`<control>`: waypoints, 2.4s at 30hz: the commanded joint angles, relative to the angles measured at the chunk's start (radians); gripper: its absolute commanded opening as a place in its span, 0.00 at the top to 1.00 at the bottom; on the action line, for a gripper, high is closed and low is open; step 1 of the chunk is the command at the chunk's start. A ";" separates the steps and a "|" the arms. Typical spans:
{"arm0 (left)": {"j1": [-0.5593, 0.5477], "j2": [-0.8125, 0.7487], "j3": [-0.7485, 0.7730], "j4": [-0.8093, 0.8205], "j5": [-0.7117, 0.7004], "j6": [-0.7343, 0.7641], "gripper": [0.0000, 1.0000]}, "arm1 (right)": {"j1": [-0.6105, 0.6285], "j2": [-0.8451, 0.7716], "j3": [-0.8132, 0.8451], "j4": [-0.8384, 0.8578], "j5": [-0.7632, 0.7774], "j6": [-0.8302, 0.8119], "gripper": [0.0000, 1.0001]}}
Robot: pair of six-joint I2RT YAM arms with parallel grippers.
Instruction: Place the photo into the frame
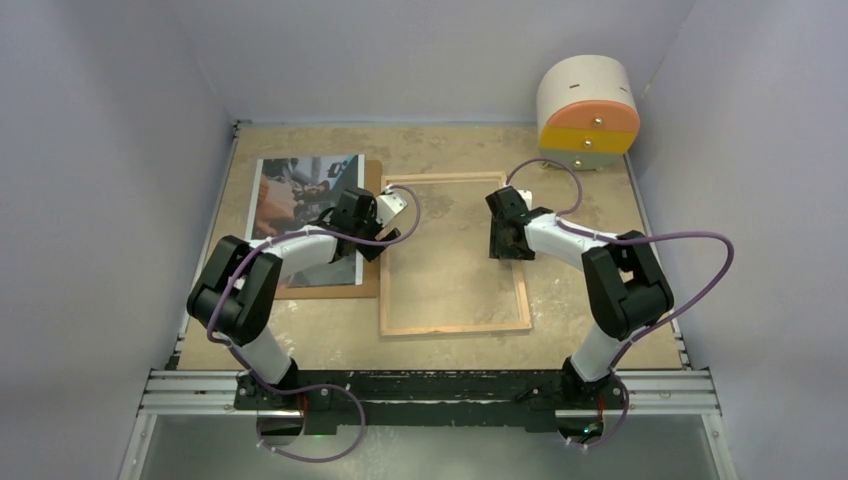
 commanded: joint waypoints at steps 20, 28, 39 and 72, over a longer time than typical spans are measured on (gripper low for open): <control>-0.042 0.102 0.161 -0.107 0.075 -0.049 0.00 | -0.006 -0.220 0.016 -0.137 -0.050 0.101 0.33; 0.035 0.014 0.232 -0.201 0.151 -0.080 0.00 | 0.160 -0.149 0.198 -0.050 -0.109 0.165 0.32; 0.616 0.015 0.477 -0.341 0.230 -0.052 0.00 | 0.399 0.392 0.844 -0.057 -0.202 0.210 0.32; 0.815 0.342 0.403 -0.100 -0.099 -0.069 0.14 | 0.517 0.697 0.892 0.016 -0.342 0.334 0.23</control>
